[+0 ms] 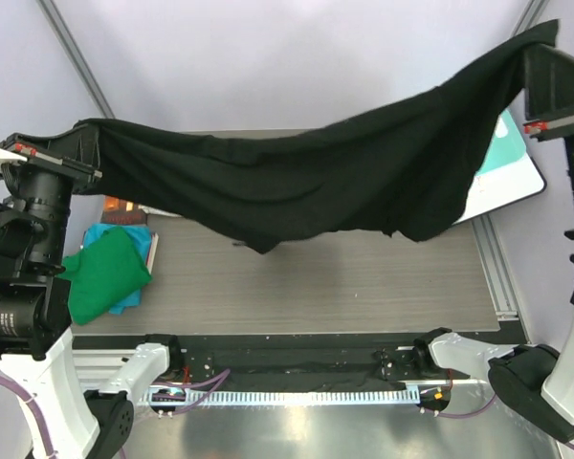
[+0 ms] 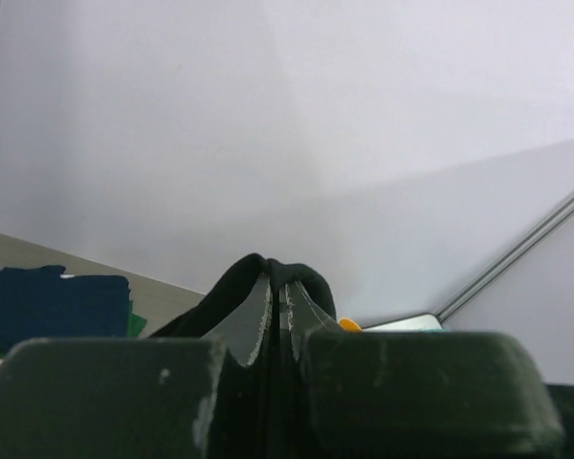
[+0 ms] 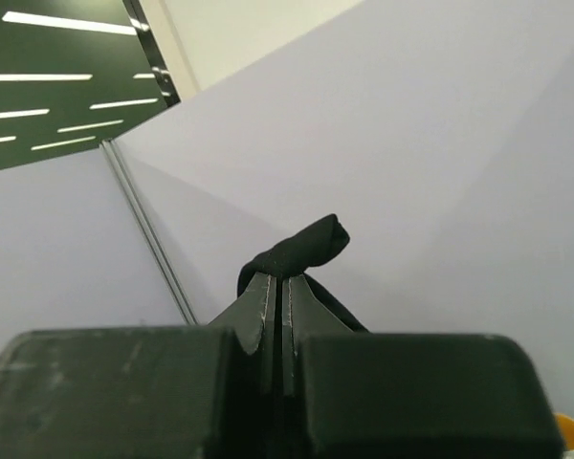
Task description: Fold and stack the t-shirts
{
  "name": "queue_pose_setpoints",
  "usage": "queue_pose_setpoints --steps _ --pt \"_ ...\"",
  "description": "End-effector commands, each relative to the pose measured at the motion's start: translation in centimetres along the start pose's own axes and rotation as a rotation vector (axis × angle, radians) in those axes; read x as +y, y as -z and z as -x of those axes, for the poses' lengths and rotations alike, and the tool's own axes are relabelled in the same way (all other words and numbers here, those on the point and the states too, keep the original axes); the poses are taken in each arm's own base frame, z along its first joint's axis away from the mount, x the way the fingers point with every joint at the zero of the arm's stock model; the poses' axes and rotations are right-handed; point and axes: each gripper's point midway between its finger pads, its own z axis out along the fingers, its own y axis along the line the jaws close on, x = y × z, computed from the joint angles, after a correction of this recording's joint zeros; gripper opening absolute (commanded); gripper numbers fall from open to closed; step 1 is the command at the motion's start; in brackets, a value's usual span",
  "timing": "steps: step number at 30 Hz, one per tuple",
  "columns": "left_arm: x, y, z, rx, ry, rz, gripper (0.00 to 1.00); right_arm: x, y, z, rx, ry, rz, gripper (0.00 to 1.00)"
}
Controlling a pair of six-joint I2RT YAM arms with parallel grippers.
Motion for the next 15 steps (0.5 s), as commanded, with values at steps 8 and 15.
queue_pose_setpoints --steps 8,15 --pt "3.3 -5.2 -4.1 0.064 0.103 0.129 0.0 -0.9 -1.4 4.3 -0.166 0.073 -0.074 0.01" --pt "10.3 -9.9 -15.9 0.399 0.106 0.369 0.0 -5.9 -7.8 -9.8 0.137 0.17 -0.193 0.01"
